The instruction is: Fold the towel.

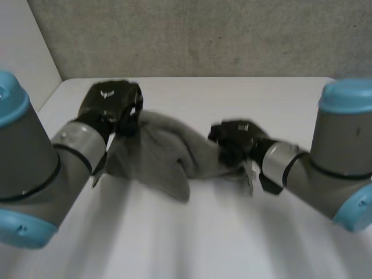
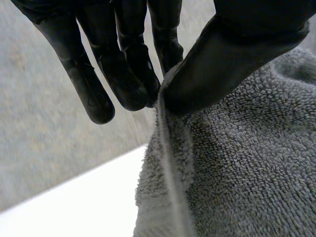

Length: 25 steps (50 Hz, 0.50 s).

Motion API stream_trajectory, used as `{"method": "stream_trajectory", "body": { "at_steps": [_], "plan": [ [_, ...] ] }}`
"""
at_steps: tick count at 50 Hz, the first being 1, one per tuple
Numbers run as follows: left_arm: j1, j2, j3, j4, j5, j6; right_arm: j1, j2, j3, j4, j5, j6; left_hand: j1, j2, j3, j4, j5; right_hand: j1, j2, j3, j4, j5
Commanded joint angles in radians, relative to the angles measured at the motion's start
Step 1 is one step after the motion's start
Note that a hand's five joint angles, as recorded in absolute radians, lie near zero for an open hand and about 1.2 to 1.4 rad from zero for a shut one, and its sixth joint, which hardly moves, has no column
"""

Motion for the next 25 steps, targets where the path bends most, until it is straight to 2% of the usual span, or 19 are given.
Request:
{"method": "stream_trajectory", "body": {
  "at_steps": [1,2,3,4,6,9,13,20,22,23,25],
  "plan": [
    [0.023,-0.105,0.242,0.000,0.039,0.004,-0.040,0.024,-0.385,-0.118,0.010,0.042,0.084,0.088,0.055,0.036,0.069,0.087,0.105,0.094,0.070,0.069],
    [0.031,-0.151,0.347,-0.002,0.045,0.007,-0.040,0.024,-0.386,-0.119,0.010,0.042,0.084,0.088,0.055,0.036,0.069,0.087,0.105,0.094,0.070,0.069],
    [0.040,-0.194,0.457,-0.003,0.045,0.010,-0.048,0.043,-0.494,-0.175,0.016,0.036,0.084,0.088,0.055,0.036,0.069,0.087,0.105,0.094,0.070,0.069],
    [0.040,-0.194,0.458,-0.004,0.045,0.010,-0.048,0.043,-0.495,-0.175,0.016,0.036,0.084,0.088,0.055,0.036,0.069,0.087,0.105,0.094,0.070,0.069],
    [0.075,-0.252,0.657,-0.002,0.046,0.010,-0.060,0.048,-0.657,-0.281,0.028,0.017,0.084,0.088,0.055,0.036,0.069,0.087,0.105,0.094,0.070,0.069],
    [0.088,-0.268,0.742,0.003,0.046,0.009,-0.069,0.032,-0.726,-0.379,0.039,-0.013,0.084,0.088,0.055,0.036,0.069,0.087,0.105,0.094,0.070,0.069],
    [0.106,-0.262,0.872,0.009,0.046,0.010,-0.071,-0.006,-0.722,-0.450,0.039,-0.018,0.084,0.088,0.055,0.036,0.069,0.087,0.105,0.094,0.070,0.069],
    [0.180,-0.194,0.782,0.010,0.049,-0.002,-0.066,-0.045,-0.556,-0.412,0.001,-0.027,0.084,0.088,0.055,0.036,0.069,0.087,0.105,0.094,0.070,0.069],
    [0.193,-0.179,0.635,0.019,0.069,-0.002,-0.064,-0.063,-0.452,-0.369,-0.048,-0.030,0.084,0.088,0.055,0.036,0.069,0.087,0.105,0.094,0.070,0.069],
    [0.193,-0.179,0.634,0.020,0.069,-0.002,-0.064,-0.063,-0.452,-0.369,-0.048,-0.030,0.084,0.088,0.055,0.036,0.069,0.087,0.105,0.094,0.070,0.069],
    [0.193,-0.168,0.489,0.021,0.118,-0.001,-0.064,-0.061,-0.357,-0.314,-0.092,-0.042,0.084,0.088,0.055,0.036,0.069,0.087,0.105,0.094,0.070,0.069]
  ]
}}
